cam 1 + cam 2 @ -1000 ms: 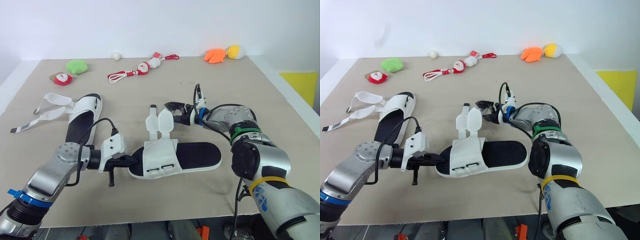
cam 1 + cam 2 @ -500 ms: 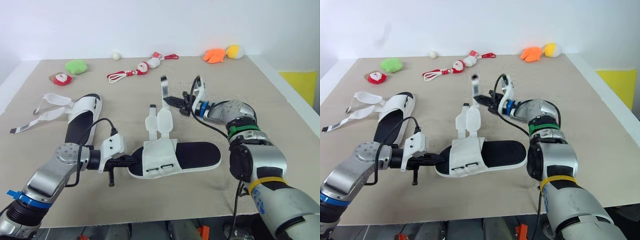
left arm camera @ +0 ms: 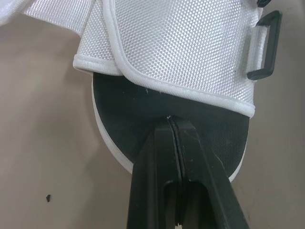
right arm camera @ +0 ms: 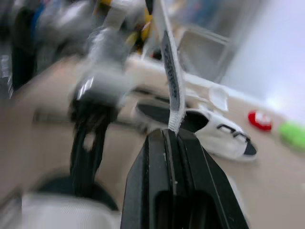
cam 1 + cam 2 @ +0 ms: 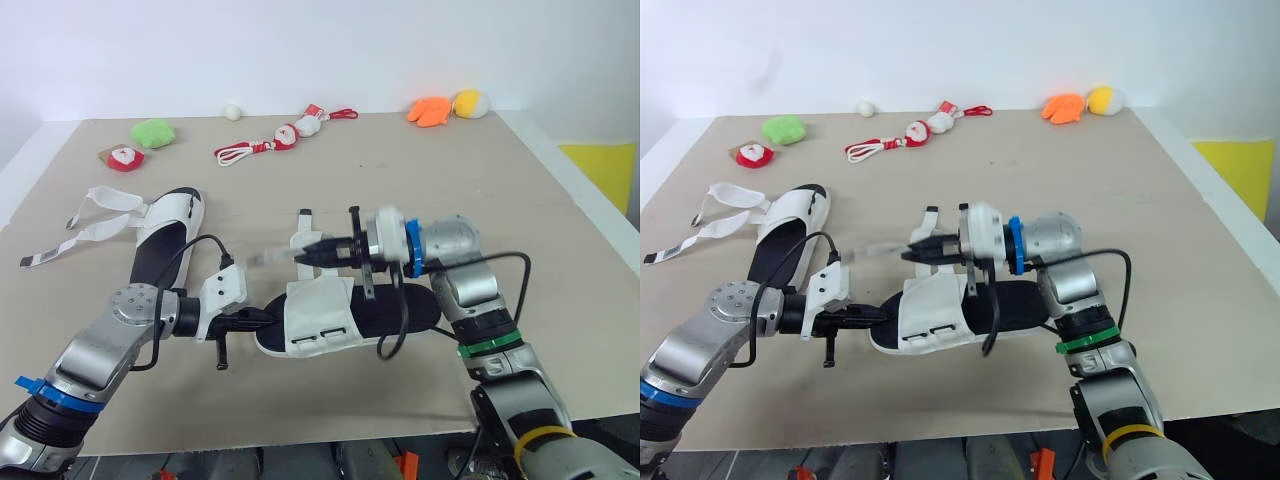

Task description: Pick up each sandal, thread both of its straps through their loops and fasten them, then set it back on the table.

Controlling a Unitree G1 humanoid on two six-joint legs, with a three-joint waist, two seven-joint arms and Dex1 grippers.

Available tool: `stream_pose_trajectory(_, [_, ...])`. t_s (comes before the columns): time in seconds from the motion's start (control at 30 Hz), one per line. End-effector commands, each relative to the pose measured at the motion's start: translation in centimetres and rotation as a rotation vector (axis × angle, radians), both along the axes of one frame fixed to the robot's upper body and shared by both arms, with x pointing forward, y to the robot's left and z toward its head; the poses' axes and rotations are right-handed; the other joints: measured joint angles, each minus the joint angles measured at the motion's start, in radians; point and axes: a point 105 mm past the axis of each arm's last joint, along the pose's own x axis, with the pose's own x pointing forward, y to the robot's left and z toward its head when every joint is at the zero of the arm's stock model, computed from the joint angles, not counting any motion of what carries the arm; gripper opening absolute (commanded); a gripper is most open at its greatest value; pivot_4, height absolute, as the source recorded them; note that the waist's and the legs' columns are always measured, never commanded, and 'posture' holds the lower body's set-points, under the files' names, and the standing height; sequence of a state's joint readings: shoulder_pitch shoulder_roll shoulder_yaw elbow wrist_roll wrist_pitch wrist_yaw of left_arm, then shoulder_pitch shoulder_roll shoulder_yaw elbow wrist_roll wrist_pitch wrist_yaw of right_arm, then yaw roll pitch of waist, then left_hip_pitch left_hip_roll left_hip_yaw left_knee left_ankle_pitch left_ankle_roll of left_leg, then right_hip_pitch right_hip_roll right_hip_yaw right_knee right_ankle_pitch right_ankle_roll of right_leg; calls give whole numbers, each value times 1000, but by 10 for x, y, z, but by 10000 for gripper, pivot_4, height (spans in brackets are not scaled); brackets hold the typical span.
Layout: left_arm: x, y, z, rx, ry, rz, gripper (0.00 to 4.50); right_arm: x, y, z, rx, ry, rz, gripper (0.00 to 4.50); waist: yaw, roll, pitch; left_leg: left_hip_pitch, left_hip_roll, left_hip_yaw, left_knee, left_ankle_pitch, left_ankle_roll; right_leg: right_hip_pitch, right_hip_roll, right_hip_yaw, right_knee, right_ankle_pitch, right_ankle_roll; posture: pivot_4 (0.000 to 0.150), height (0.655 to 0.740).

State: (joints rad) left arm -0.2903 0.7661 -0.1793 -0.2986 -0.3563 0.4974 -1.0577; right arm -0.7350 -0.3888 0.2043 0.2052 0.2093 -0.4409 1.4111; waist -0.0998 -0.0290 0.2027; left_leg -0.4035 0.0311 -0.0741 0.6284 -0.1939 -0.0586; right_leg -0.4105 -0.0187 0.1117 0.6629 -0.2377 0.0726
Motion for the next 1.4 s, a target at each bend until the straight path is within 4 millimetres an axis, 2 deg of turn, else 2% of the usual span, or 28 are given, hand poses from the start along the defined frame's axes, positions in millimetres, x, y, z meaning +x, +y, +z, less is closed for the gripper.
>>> stream_pose_trajectory(0.03, [3,5,-2,21,-1,22,0,-16,-7,-14,-96,-331,141,1311,0,0,0,1,0,0,0,0,0,1,0,0,0,0,0,1500,7400])
stream_pose_trajectory(0.17, [2,4,-3,22,1,17,0,-23,-20,-35,-262,-634,290,1311,0,0,0,3,0,0,0,0,0,2,0,0,0,0,-2,1500,7400])
stream_pose_trajectory(0.3, [2,4,-3,21,3,13,0,-27,-28,-38,-265,-720,338,1311,1,0,0,4,0,1,0,0,0,3,-1,1,0,-2,-7,1500,7400])
stream_pose_trajectory(0.4, [2,3,-3,21,5,11,0,-33,-32,-38,-249,-715,345,10261,3,0,0,4,0,1,0,0,0,3,-1,1,0,-2,-9,1500,7400])
stream_pose_trajectory(0.53, [0,1,-5,19,14,0,0,-49,-44,-34,-232,-635,318,30853,15,0,0,4,-1,1,-1,0,0,4,-2,1,0,-3,-9,1500,7400])
stream_pose_trajectory(0.67, [-1,1,-6,20,21,-8,0,-60,-51,-23,-199,-490,243,44825,22,-1,-1,5,-2,1,-5,0,0,4,-3,1,0,-4,-8,1500,7400])
stream_pose_trajectory(0.83, [-3,0,-7,16,34,-21,0,-63,-48,7,-54,-196,76,44825,23,0,0,6,-2,1,-7,0,0,3,-3,1,1,-5,-9,1500,7400])
stream_pose_trajectory(0.9, [-4,-1,-8,12,38,-26,0,-61,-47,20,-6,10,-8,44825,25,0,0,6,-2,1,-7,0,0,3,-3,1,1,-7,-13,1500,7400])
stream_pose_trajectory(0.97, [-4,-2,-9,10,43,-31,0,-68,-51,26,-5,393,-92,44825,26,0,0,6,-2,1,-5,0,0,4,-4,1,1,-6,-13,1500,7400])
stream_pose_trajectory(1.03, [-5,-3,-10,10,46,-35,0,-81,-55,24,-60,717,-143,44825,30,0,0,5,-3,1,-5,0,0,3,-5,1,1,-7,-14,1500,7400])
stream_pose_trajectory(1.1, [-6,-5,-10,8,50,-39,0,-100,-69,12,-194,1039,-177,44825,36,0,-1,5,-3,1,-5,0,0,4,-5,0,1,-8,-14,1500,7400])
stream_pose_trajectory(1.17, [-7,-5,-10,7,54,-41,0,-121,-79,5,-311,1274,-183,44825,38,-1,-1,4,-4,1,-5,0,0,3,-6,0,1,-9,-14,1500,7400])
stream_pose_trajectory(1.23, [-8,-5,-11,8,59,-45,0,-130,-84,-6,-367,1373,-230,44825,39,-1,-1,4,-3,1,-5,0,0,2,-6,0,1,-9,-13,1500,7400])
stream_pose_trajectory(1.33, [-10,-6,-11,9,64,-50,0,-122,-85,-34,-350,1409,-400,44825,39,-1,-1,4,-2,2,-5,0,0,2,-5,-1,1,-9,-12,1500,7400])
stream_pose_trajectory(1.4, [-10,-6,-12,9,65,-51,0,-118,-81,-43,-318,1443,-452,44825,39,-4,-2,4,-2,2,-4,-1,0,1,-5,-1,1,-9,-11,1500,7400])
